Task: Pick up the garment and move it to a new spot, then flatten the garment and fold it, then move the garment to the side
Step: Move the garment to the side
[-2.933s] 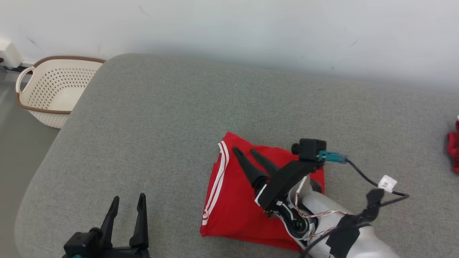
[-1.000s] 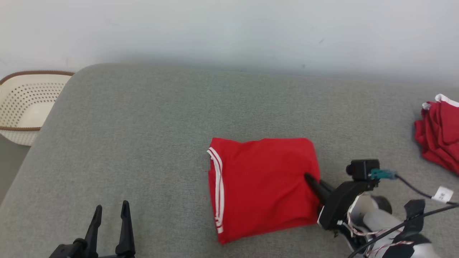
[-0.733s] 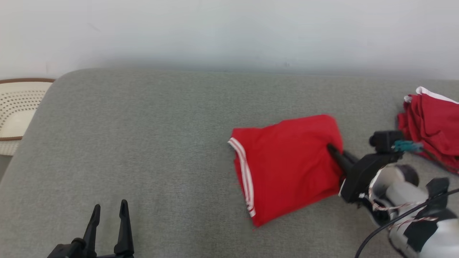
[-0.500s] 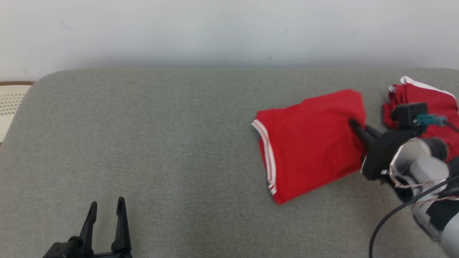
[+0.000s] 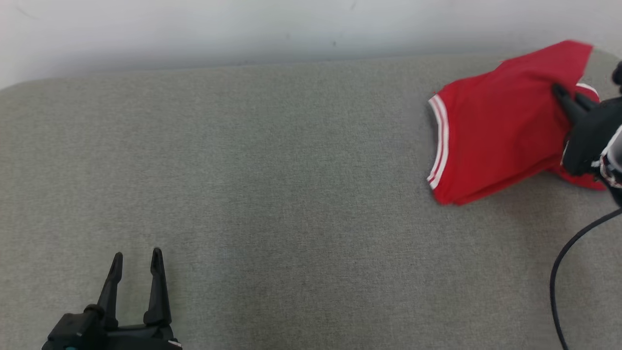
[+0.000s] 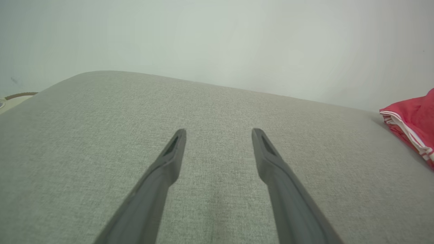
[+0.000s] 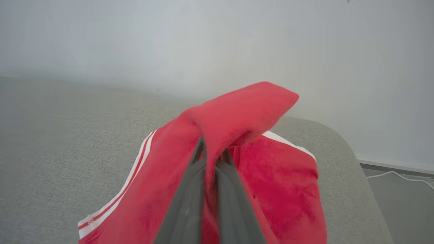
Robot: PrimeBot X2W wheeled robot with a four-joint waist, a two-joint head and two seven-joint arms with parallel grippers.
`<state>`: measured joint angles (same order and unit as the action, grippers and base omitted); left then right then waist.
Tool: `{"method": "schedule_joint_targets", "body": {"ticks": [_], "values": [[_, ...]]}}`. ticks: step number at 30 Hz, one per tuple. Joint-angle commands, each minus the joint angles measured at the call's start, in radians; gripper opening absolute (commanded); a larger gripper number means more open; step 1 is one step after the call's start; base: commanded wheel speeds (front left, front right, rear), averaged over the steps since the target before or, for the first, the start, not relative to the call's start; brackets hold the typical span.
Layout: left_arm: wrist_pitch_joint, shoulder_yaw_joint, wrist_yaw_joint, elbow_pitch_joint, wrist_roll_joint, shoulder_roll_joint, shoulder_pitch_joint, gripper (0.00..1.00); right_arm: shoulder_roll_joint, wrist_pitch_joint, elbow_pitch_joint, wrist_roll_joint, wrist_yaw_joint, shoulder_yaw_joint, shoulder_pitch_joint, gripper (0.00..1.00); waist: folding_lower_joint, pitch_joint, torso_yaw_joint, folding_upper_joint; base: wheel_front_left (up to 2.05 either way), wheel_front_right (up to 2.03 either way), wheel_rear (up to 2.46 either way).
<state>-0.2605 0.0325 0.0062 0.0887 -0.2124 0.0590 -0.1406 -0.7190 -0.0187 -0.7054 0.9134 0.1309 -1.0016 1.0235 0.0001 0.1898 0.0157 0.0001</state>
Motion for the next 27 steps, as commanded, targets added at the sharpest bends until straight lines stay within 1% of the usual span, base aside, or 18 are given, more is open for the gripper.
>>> {"method": "schedule_joint_targets", "body": {"ticks": [1,5,10,14,16,20,23,27], "values": [[-0.004,0.001,-0.001,-0.005,0.005,0.003,-0.006,1.00,-0.008,-0.001,-0.007,-0.002,0.000,-0.003,0.012,0.00,-0.0001,0.021,-0.019,-0.0001,0.00,0.00,0.00],[-0.004,-0.006,0.000,-0.022,0.017,0.011,-0.015,1.00,-0.040,-0.011,-0.047,-0.009,0.000,-0.015,0.051,0.00,-0.0001,0.042,-0.026,-0.0001,0.00,0.00,0.00],[-0.001,-0.001,0.006,-0.054,0.023,0.025,-0.013,1.00,-0.099,-0.020,-0.074,-0.016,0.000,-0.047,0.104,0.00,-0.0001,0.072,-0.040,-0.0001,0.00,0.00,0.00],[0.010,0.004,0.011,-0.082,0.027,0.041,-0.020,1.00,-0.128,-0.030,-0.109,-0.030,0.000,-0.082,0.152,0.00,-0.0001,0.101,-0.044,-0.0001,0.00,0.00,0.00],[0.018,0.005,0.013,-0.096,0.030,0.049,-0.026,1.00,-0.136,-0.027,-0.137,-0.037,0.000,-0.092,0.179,0.00,-0.0001,0.119,-0.042,-0.0001,0.00,0.00,0.00],[0.027,0.004,0.020,-0.130,0.036,0.060,-0.033,1.00,-0.129,-0.015,-0.210,-0.067,0.000,-0.113,0.218,0.00,-0.0001,0.151,-0.034,-0.0001,0.00,0.00,0.00],[0.040,-0.002,0.031,-0.179,0.049,0.063,-0.025,1.00,-0.127,-0.018,-0.271,-0.074,0.000,-0.131,0.239,0.00,-0.0001,0.174,-0.027,-0.0001,0.00,0.00,0.00],[0.052,-0.003,0.039,-0.224,0.056,0.072,-0.021,1.00,-0.120,0.000,-0.315,-0.062,0.000,-0.136,0.244,0.00,-0.0001,0.187,-0.023,-0.0001,0.00,0.00,0.00]]}}
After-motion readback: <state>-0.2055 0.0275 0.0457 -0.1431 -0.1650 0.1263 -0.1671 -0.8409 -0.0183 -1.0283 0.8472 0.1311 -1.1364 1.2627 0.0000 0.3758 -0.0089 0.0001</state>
